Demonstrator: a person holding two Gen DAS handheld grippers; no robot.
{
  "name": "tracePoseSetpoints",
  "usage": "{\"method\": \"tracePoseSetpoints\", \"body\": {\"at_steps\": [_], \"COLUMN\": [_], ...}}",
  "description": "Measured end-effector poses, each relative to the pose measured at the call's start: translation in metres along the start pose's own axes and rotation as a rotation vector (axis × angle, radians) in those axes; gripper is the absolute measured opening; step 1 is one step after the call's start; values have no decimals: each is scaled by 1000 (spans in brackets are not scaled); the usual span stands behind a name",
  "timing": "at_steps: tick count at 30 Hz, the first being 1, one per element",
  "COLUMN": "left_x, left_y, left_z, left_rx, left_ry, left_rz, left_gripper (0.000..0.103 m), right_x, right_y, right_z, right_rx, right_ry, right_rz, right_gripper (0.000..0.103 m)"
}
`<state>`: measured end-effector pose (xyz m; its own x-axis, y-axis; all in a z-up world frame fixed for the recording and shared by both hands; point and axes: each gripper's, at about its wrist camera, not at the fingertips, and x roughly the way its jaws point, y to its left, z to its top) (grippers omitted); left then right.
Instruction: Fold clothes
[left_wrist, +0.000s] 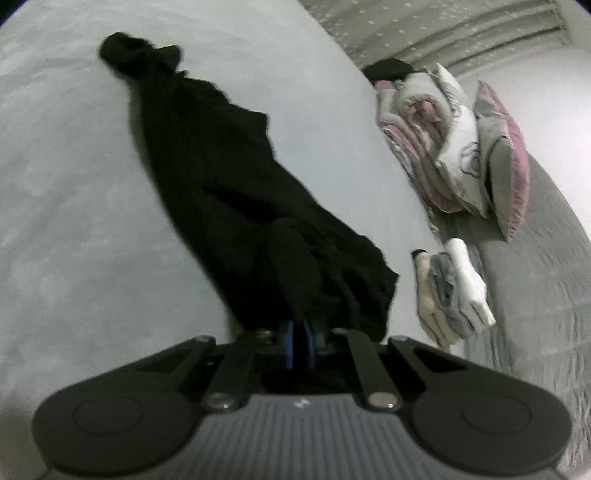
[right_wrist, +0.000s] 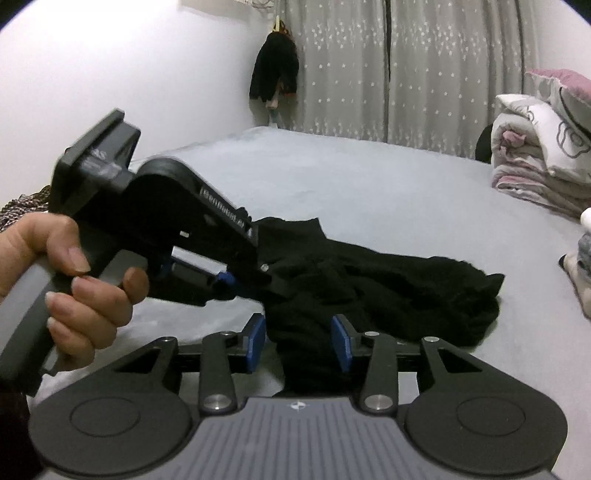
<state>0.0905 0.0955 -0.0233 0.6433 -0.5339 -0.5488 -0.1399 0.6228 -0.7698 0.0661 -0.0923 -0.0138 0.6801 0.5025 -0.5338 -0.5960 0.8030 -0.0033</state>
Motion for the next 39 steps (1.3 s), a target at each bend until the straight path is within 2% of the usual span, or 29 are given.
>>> {"method": "tracePoseSetpoints", "body": {"at_steps": [2,5,10,11,13,16,18,19,20,24,28,33,39], "left_x": [3,5,9,10,10,8,5,3,2,1,12,28,38], "left_y": [-1,-7,-21,-23,-25,-22,-15,-11,-6,11,20,22,7], "left_z": [0,0,-4,-5,-7,-8,-7,-6,-5,-1,-5,-12,-23], "left_rx": [1,14,77,88,103,88,48,22,0,-78,-113,-112,-26], "left_ry": [2,25,44,44,41,26,2,-15,-30,-43,-11,20,28], "left_rz": [-15,-84,-156,-162,-165,-148,-124,-108,-92,-27,20,54,67], "left_gripper": [6,6,6,6,7,11,36,55,58,62,62,61,60], "right_x": [5,11,10,10,10,11,7,5,2,-9,-20,-39,-50], "right_y": [2,4,0,-2,-10,-33,-50,-59,-69,-103,-132,-150,-181], "right_z": [-1,-2,1,3,4,7,9,10,10,5,-1,-6,-22], "right_rx": [-4,-8,13,25,68,199,284,325,372,542,658,671,722], "right_ry": [11,19,-15,-22,-17,7,7,7,8,38,68,46,73], "right_rz": [3,-1,-31,-37,-41,-44,-55,-65,-77,-124,-171,-220,-300], "right_gripper": [43,44,42,40,14,8,8,8,8,7,7,7,7]}}
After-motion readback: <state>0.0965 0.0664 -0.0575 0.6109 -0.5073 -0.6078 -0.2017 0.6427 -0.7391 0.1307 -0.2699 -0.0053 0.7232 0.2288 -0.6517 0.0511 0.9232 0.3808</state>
